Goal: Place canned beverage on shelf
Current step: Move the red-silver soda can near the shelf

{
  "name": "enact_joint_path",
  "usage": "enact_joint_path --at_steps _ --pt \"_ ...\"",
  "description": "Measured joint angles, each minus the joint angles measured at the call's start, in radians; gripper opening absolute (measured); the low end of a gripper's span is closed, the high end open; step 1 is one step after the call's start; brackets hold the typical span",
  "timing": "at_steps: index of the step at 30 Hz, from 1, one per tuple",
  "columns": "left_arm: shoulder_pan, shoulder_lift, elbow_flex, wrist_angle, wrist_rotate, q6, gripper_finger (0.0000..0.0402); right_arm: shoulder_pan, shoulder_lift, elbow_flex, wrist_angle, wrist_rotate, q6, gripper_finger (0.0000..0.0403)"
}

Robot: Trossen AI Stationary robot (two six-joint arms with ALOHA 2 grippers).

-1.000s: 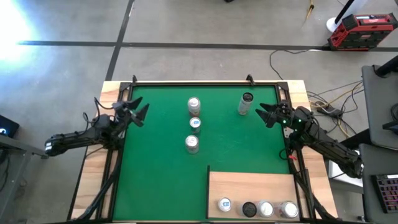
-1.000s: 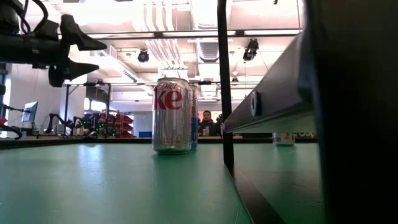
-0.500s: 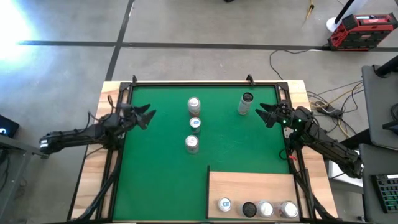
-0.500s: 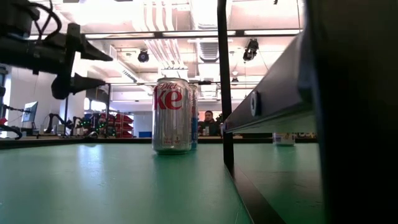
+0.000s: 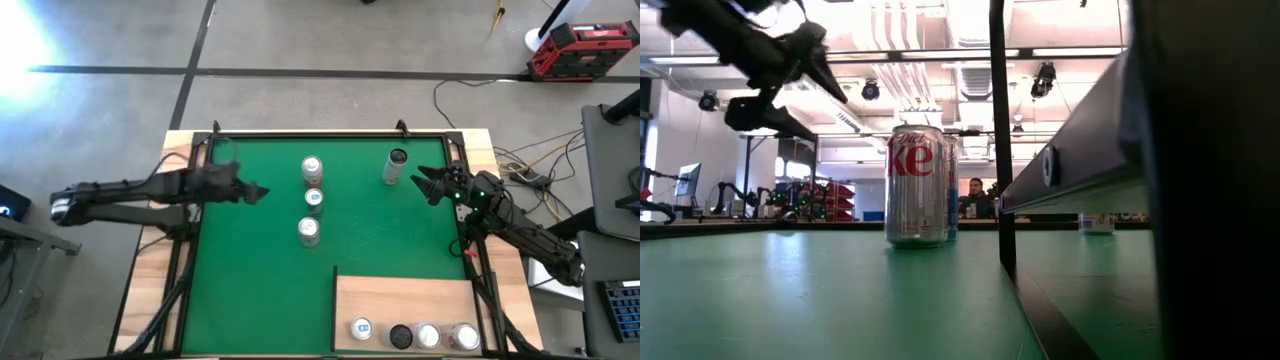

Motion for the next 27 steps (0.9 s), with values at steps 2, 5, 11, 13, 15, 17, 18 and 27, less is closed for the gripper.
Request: enact_joint_path --at_steps 2,5,11,13,15,17,18,27 --pt "0.000 0.094 0.074 -0.062 0.056 -0.044 0.0364 0.000 0.000 0.000 0.000 0.000 0.000 0.0384" --pt "-0.004 0.225 0.200 -0.200 0.124 -0.090 0.0364 0.000 0.000 0.000 0.000 0.000 0.000 0.0384" --pt "-0.034 0.464 0.457 -0.439 0.180 -0.116 0.0364 0.000 0.000 0.000 0.000 0.000 0.000 0.0384" --pt "-0.046 0.523 0.514 -0.458 0.195 -0.109 0.0364 0.000 0.000 0.000 0.000 0.000 0.000 0.0384" --pt "-0.064 0.574 0.556 -0.457 0.221 -0.109 0.0364 0.000 0.000 0.000 0.000 0.000 0.000 0.0384" --pt "-0.092 0.622 0.587 -0.459 0.244 -0.111 0.0364 0.000 0.000 0.000 0.000 0.000 0.000 0.0384" --pt "-0.111 0.645 0.601 -0.460 0.245 -0.110 0.0364 0.000 0.000 0.000 0.000 0.000 0.000 0.0384" --pt "-0.254 0.821 0.769 -0.479 0.120 -0.056 0.0364 0.000 0.000 0.000 0.000 0.000 0.000 0.0384"
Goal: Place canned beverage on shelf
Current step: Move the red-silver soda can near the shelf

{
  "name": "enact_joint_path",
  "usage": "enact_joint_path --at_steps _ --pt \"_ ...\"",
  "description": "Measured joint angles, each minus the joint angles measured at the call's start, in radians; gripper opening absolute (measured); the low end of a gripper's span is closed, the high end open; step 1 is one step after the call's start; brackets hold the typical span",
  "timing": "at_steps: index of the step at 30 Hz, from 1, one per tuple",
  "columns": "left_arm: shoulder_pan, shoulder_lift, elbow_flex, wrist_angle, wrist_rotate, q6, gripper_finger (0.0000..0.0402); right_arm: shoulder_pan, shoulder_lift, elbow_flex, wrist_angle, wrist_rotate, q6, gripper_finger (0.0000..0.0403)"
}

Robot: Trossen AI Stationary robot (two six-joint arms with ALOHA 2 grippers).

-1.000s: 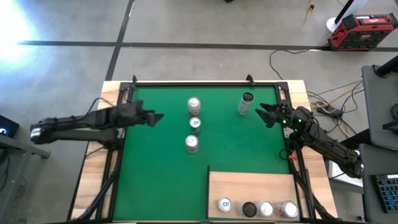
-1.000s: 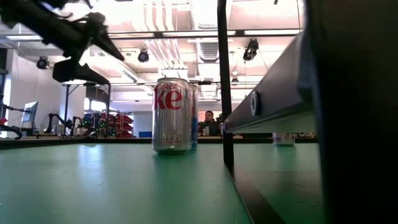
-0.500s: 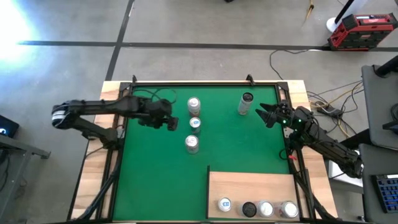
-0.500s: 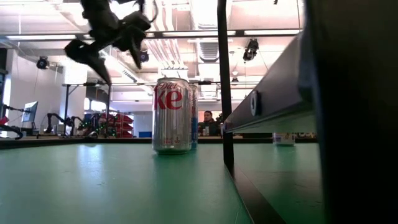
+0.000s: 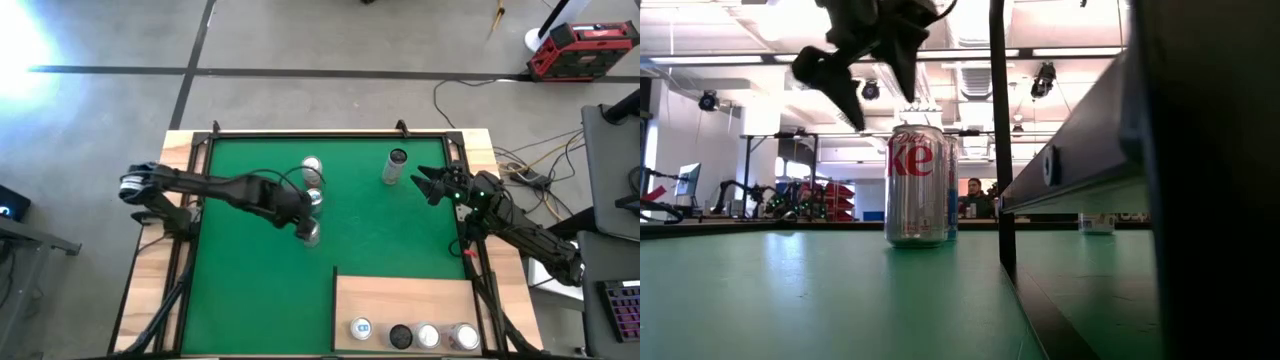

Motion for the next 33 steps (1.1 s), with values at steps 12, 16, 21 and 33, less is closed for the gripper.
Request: enact_joint_path --at_steps 12,16,21,33 --pt "-0.059 0.224 0.289 -0.188 -0.008 0.056 0.0364 0.000 0.000 0.000 0.000 0.000 0.000 0.0384" --pt "-0.059 0.298 0.407 -0.260 -0.007 0.043 0.0364 0.000 0.000 0.000 0.000 0.000 0.000 0.0384" --pt "-0.058 0.403 0.584 -0.430 -0.007 -0.021 0.0364 0.000 0.000 0.000 0.000 0.000 0.000 0.0384" --pt "-0.044 0.506 0.720 -0.577 -0.007 -0.072 0.0364 0.000 0.000 0.000 0.000 0.000 0.000 0.0384"
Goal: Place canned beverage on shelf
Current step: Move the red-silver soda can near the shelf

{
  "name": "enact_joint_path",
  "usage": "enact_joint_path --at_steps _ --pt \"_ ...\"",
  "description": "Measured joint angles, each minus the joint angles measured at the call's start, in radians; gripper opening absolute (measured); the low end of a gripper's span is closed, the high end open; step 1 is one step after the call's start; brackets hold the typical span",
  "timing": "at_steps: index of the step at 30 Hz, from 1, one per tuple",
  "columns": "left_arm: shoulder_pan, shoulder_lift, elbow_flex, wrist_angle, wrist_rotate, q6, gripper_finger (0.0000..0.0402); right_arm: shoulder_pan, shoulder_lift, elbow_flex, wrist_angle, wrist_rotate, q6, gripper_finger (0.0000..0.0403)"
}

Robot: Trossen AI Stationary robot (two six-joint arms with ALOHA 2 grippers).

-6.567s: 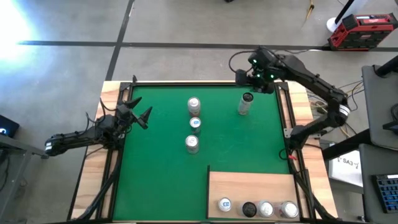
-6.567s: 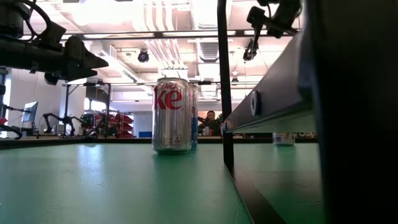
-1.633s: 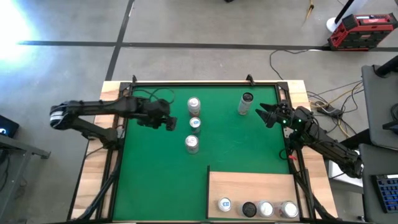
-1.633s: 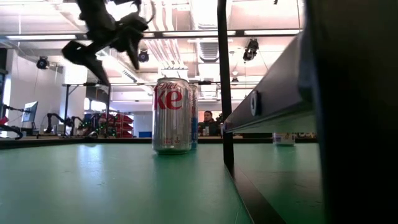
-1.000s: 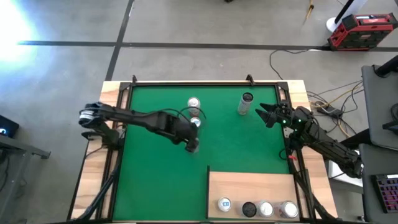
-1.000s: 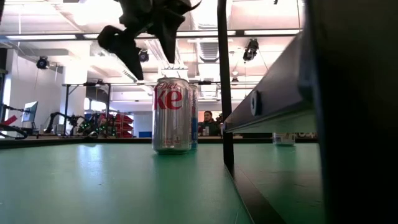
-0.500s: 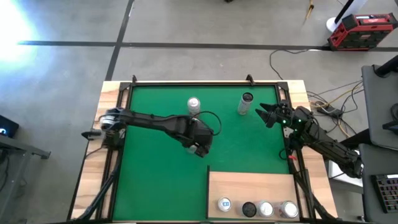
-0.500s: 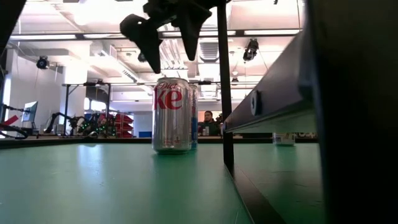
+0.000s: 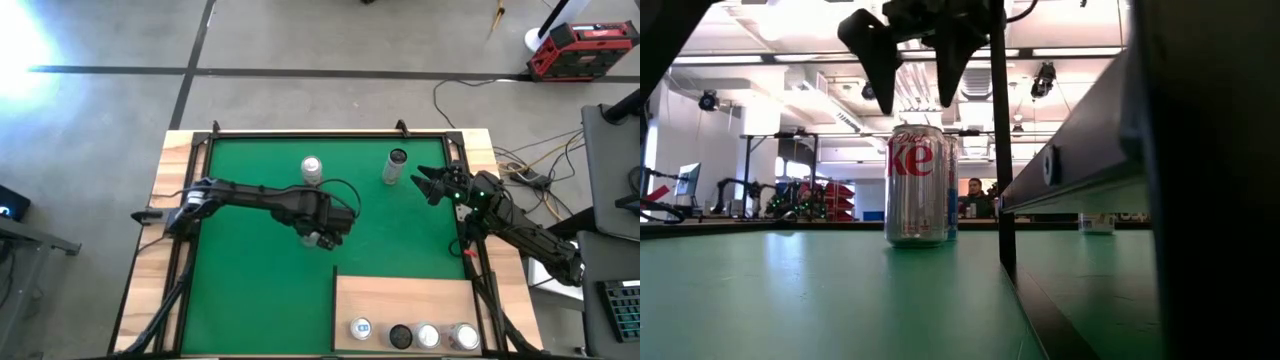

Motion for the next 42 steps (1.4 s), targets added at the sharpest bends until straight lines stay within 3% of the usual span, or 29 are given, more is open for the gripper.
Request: enact_joint_path --at_steps 8,14,23,35,42 --pt "0.031 -0.007 -0.067 0.032 0.003 -0.033 0.0364 0.000 0.000 0.000 0.000 0.000 0.000 0.0384" --pt "0.065 -0.013 -0.142 0.123 0.068 -0.006 0.0364 0.000 0.000 0.000 0.000 0.000 0.000 0.0384" --pt "0.078 -0.016 -0.151 0.130 0.077 -0.039 0.0362 0.000 0.000 0.000 0.000 0.000 0.000 0.0384" --pt "0.078 -0.020 -0.217 0.169 0.079 -0.088 0.0284 0.000 0.000 0.000 0.000 0.000 0.000 0.0384" --pt "0.077 -0.010 -0.154 0.156 0.092 -0.233 0.0281 0.000 0.000 0.000 0.000 0.000 0.000 0.0384"
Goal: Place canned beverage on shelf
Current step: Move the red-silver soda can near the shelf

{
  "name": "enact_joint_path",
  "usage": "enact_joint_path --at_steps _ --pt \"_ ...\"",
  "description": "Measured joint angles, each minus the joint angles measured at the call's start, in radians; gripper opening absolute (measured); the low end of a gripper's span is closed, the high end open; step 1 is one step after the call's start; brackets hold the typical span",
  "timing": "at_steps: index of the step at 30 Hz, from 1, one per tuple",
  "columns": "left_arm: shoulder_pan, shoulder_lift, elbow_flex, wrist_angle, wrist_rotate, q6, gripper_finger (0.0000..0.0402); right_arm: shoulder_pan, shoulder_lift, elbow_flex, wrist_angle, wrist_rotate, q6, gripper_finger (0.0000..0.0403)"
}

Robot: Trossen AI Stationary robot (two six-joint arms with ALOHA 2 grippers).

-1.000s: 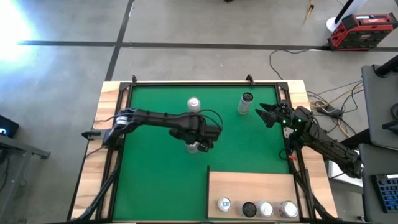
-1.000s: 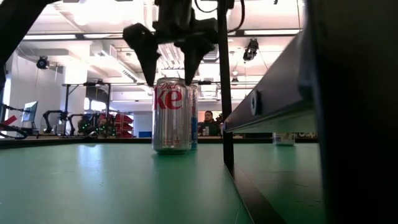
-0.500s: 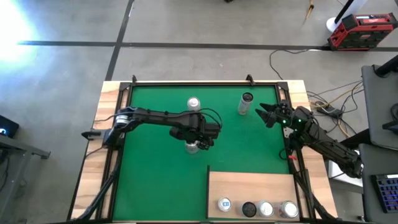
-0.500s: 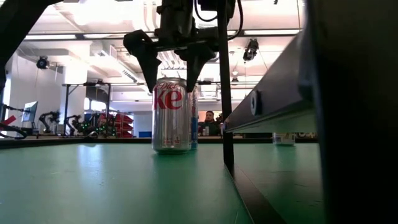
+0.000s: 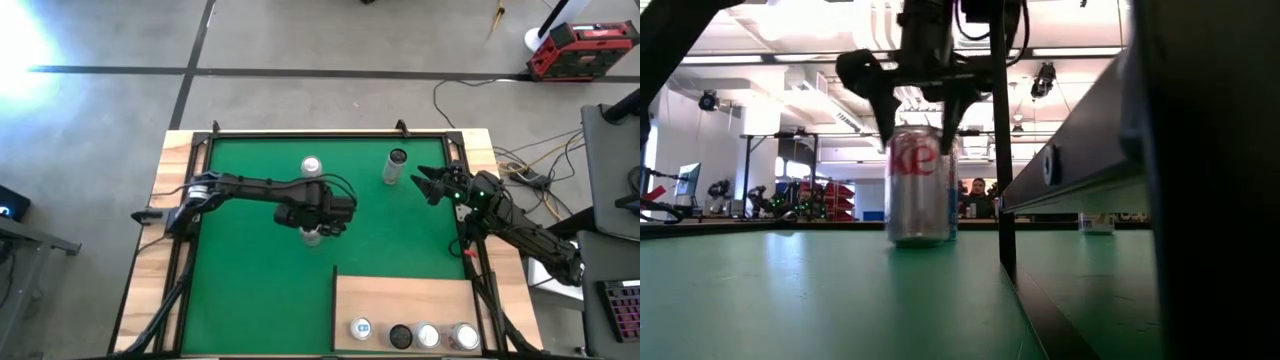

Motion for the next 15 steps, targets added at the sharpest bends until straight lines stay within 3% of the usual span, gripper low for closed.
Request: enact_joint_path --at_steps 7,15 --pt "-0.029 0.010 0.135 -0.024 -0.031 -0.202 0.0281 0.000 0.000 0.000 0.000 0.000 0.000 0.0384" --pt "-0.061 0.128 0.385 -0.147 -0.061 -0.261 0.0291 0.000 0.001 0.000 0.000 0.000 0.000 0.0384"
